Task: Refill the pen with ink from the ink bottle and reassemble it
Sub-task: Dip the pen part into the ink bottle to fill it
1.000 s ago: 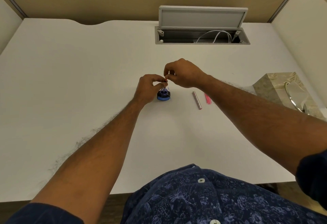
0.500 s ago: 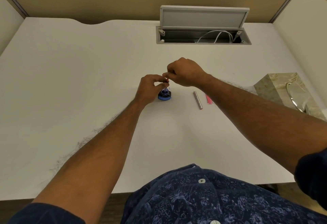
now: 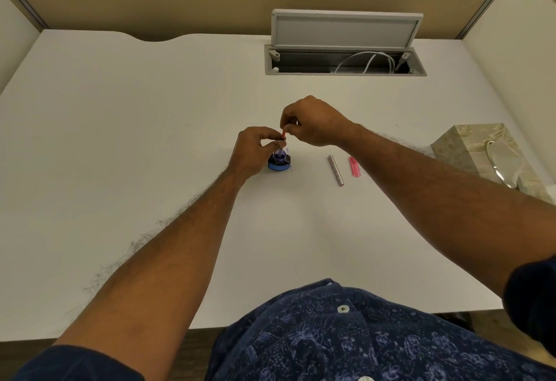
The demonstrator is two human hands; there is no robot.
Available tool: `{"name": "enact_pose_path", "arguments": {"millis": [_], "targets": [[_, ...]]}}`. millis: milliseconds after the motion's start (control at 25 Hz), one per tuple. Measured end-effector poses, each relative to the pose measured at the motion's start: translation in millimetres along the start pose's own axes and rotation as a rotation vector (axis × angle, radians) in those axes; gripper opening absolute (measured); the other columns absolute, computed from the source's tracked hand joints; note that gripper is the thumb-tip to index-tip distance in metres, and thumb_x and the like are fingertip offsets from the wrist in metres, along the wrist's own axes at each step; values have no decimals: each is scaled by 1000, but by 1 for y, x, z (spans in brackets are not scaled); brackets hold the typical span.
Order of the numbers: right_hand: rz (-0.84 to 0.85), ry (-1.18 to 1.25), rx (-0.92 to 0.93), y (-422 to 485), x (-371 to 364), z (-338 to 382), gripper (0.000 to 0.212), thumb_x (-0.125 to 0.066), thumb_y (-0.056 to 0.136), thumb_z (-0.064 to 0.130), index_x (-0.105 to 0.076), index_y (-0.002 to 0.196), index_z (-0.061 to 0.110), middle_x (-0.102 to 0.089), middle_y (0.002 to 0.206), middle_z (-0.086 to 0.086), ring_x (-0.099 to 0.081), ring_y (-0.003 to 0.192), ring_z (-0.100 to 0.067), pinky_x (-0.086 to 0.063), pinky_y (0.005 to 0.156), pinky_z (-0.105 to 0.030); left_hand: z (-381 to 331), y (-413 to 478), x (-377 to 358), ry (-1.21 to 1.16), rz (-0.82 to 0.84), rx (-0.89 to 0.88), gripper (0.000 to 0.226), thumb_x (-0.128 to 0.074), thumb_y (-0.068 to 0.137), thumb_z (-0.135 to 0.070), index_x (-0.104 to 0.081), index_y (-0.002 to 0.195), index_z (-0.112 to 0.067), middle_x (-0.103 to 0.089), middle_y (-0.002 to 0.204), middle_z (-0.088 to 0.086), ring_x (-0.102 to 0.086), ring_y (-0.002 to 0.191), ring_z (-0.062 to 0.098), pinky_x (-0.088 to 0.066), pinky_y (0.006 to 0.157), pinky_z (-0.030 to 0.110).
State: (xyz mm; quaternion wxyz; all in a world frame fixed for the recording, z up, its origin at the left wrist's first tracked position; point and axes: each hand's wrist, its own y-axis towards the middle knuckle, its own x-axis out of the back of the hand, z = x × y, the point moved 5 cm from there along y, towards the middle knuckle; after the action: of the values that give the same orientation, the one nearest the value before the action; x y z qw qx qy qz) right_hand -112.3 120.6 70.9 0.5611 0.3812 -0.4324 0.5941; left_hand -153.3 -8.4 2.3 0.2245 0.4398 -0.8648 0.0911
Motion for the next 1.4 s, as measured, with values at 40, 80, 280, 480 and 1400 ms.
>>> {"name": "enact_pose_path", "arguments": {"millis": [40, 80, 280, 480, 1400], "targets": [[-5, -14, 0, 0, 0, 0, 19, -57, 95, 17, -69, 107, 9, -72, 103, -8, -61, 85, -17, -44, 73, -26, 0, 0, 0, -6, -2, 0, 15, -71, 84, -19, -76, 96, -13, -75, 100, 0, -66, 99, 14, -51, 91, 35], [-14, -29, 0, 0, 0, 0, 19, -57, 95, 20, -69, 106, 9, -72, 102, -8, -61, 83, -16, -44, 73, -26, 0, -1, 0, -14, -3, 0, 14, -71, 84, -19, -76, 95, -13, -75, 99, 0, -66, 99, 14, -51, 90, 37], [-33, -97, -16, 1, -3, -1, 25, -55, 96, 31, -68, 99, 9, -70, 88, -8, -59, 74, -18, -43, 66, -29, 0, -2, -1, -18, -4, 0, 12, -72, 83, -18, -77, 93, -15, -75, 97, 0, -66, 97, 13, -51, 90, 39], [-38, -138, -15, 0, -4, -1, 29, -51, 97, 33, -67, 91, 9, -67, 78, -8, -55, 66, -17, -37, 61, -28, 0, -3, -1, -21, -4, 3, 11, -72, 82, -19, -77, 92, -16, -75, 94, -4, -66, 96, 12, -51, 89, 38], [-40, -28, 13, 1, -6, -1, 21, -54, 96, 22, -68, 106, 9, -72, 99, -8, -65, 84, -20, -51, 74, -30, -1, -1, 1, -19, -7, -12, 14, -70, 84, -18, -76, 96, -13, -75, 99, -1, -66, 98, 11, -48, 88, 26]]}}
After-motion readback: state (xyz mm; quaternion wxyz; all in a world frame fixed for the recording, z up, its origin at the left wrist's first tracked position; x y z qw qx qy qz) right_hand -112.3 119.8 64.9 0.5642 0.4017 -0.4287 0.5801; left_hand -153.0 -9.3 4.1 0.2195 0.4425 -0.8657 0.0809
